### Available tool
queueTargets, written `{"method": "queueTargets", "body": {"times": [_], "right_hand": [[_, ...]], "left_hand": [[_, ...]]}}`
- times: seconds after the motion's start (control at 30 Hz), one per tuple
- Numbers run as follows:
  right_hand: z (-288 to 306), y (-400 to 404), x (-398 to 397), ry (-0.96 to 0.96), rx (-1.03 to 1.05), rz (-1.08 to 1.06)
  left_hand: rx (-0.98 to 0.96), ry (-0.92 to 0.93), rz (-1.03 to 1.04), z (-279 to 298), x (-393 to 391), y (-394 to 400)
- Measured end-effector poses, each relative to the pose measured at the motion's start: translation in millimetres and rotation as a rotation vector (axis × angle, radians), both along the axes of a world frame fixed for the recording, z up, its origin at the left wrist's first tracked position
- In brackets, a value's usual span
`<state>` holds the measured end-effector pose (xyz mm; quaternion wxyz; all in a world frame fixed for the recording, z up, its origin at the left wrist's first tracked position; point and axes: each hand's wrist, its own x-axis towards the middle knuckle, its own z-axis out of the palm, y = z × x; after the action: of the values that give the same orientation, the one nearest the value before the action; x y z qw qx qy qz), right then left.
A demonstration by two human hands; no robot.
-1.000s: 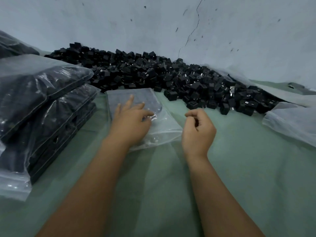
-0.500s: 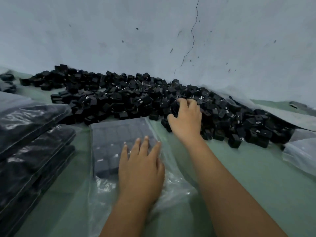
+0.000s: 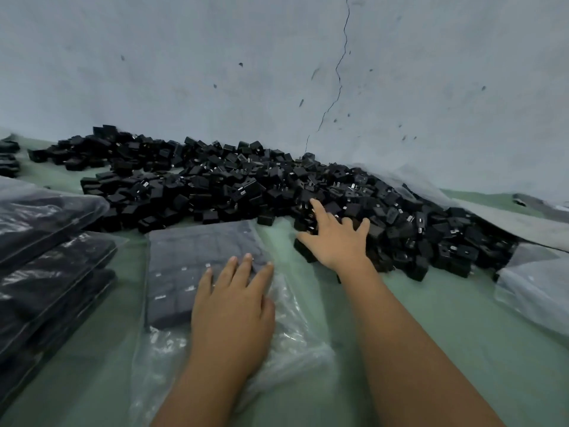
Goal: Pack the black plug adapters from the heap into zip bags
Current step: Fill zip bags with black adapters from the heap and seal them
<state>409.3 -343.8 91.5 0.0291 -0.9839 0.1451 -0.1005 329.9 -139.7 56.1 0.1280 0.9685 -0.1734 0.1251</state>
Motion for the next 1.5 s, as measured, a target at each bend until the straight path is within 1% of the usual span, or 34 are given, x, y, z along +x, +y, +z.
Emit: {"method": "queueTargets", "body": {"times": [0.1, 0.17, 0.3, 0.4, 0.5, 0.53, 0.6, 0.7, 0.77, 0.83, 0.97, 1.03, 1.1, 1.13, 1.2, 1.27, 1.3, 1.4, 1.43, 1.5], "right_hand": [[-9, 10, -44, -0.049, -0.169, -0.059], [-17, 21, -70, -0.113, -0.182, -0.079], [-32, 34, -112, -0.233, 0.020, -0.050], [-33, 35, -135, -0.271, 0.107, -0.072], [-35, 42, -158, -0.285, 0.184, -0.141], [-36, 45, -166, -0.291, 0.208, -0.159], [-35, 47, -180, -0.317, 0.272, -0.182], [-33, 50, -191, -0.343, 0.359, -0.180], [-31, 51, -192, -0.309, 0.362, -0.176], [-30, 52, -191, -0.275, 0.341, -0.184], [-30, 53, -187, -0.316, 0.322, -0.190], [-28, 54, -186, -0.387, 0.317, -0.187], [-24, 58, -187, -0.552, 0.326, -0.186], [-22, 61, -188, -0.656, 0.350, -0.186], [-15, 72, -191, -0.830, 0.487, -0.153], [-12, 88, -194, -0.910, 0.659, -0.086], [-12, 97, -195, -0.914, 0.685, -0.048], [-18, 119, -199, -0.847, 0.686, 0.085], [-20, 124, -201, -0.834, 0.723, 0.124], [-20, 129, -205, -0.827, 0.792, 0.174]], "left_hand": [[-0.010, -0.002, -0.016, 1, -2, 1], [-0.037, -0.010, -0.035, 2, -3, 4], [-0.169, -0.016, -0.078, 5, -5, 8], [-0.265, -0.004, -0.119, 8, -10, 11], [-0.479, 0.007, -0.231, 13, -21, 17], [-0.511, 0.008, -0.242, 13, -26, 20], [-0.477, 0.022, -0.233, 11, -35, 28], [-0.363, 0.081, -0.223, 6, -43, 38], [-0.291, 0.086, -0.235, 3, -46, 42], [-0.270, 0.086, -0.238, 4, -48, 43], [-0.251, 0.083, -0.213, 7, -49, 40], [-0.253, 0.061, -0.206, 8, -50, 39], [-0.291, 0.008, -0.207, 11, -52, 41], [-0.310, -0.022, -0.205, 12, -53, 43], [-0.334, -0.033, -0.206, 14, -54, 50], [-0.330, 0.025, -0.245, 15, -53, 59], [-0.312, 0.066, -0.274, 16, -53, 63], [-0.237, 0.223, -0.327, 22, -54, 71], [-0.237, 0.255, -0.334, 22, -54, 72], [-0.329, 0.283, -0.340, 21, -53, 73]]}}
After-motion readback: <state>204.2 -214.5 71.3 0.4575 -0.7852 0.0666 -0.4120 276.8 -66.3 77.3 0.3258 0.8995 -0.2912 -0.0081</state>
